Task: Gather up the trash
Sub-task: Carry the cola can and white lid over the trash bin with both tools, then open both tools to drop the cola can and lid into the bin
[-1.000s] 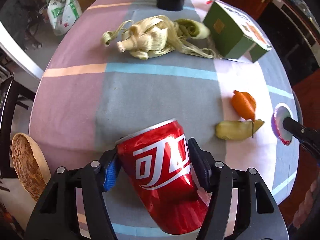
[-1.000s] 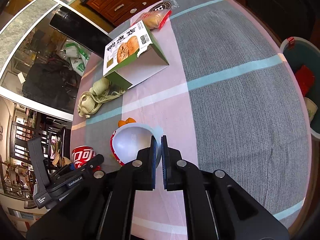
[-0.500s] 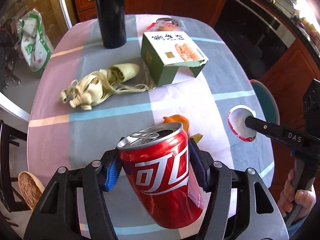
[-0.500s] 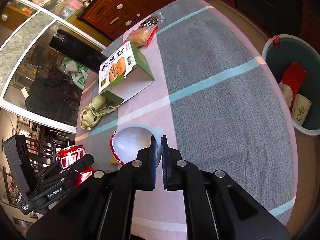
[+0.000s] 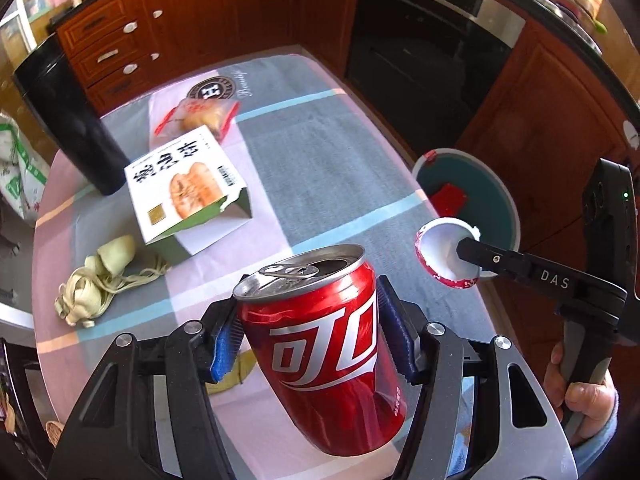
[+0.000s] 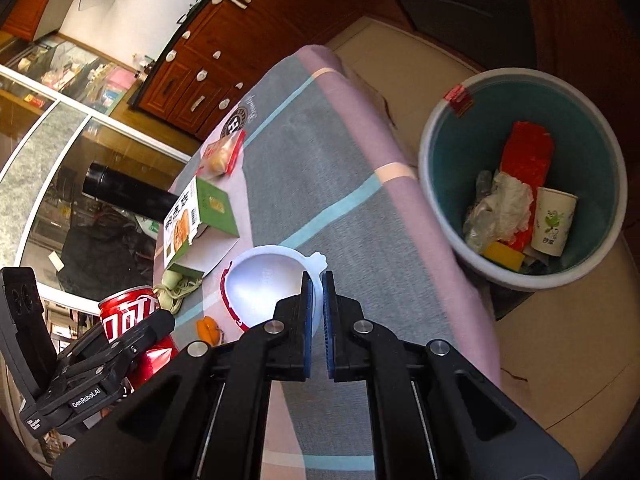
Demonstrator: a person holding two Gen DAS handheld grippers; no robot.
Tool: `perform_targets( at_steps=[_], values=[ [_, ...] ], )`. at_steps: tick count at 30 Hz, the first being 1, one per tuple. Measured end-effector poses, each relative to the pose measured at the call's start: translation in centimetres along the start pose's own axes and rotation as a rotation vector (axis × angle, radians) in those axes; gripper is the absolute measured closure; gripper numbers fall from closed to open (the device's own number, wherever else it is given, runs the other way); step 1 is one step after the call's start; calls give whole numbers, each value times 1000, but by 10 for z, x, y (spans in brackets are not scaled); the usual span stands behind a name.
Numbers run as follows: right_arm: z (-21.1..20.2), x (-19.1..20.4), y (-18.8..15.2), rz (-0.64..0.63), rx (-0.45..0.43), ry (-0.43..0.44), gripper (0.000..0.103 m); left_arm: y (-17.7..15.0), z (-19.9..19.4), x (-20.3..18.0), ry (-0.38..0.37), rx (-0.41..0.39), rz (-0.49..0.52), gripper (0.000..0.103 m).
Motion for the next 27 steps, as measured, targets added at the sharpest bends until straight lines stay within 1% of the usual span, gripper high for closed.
perform_targets(
  at_steps=[7, 14, 17, 19, 22, 25, 27],
  values=[
    [-28, -52, 30, 80, -65, -49, 98, 27, 24, -57, -66, 4, 83, 41],
    [-59, -102, 61, 141, -132, -132, 98, 55, 54, -116, -145, 4, 170, 46],
    [-67, -122, 71, 164, -156, -169, 98, 65, 72, -139, -180, 21, 190, 46],
    [-69, -133, 76, 181, -165, -187, 98, 70, 86, -154, -198, 25, 211, 46],
    [-65, -149, 82, 200, -168, -220, 98, 73, 113, -174, -231, 54, 225, 46],
    [-56, -160, 84, 215, -151, -251, 98, 72, 137, -182, -240, 86, 220, 46],
    [-49, -164, 84, 208, -138, -270, 98, 74, 144, -185, -255, 93, 212, 46]
  ],
)
Point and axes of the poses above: each gripper's, at about its wrist camera, not at the fingertips, and z roughly the way its jaws point, x to its left, y to its top, the point moved 6 cm from there along z, roughly the way its jaws point, and after that the axes turned 10 degrees about -x, right-handed, at the moved point
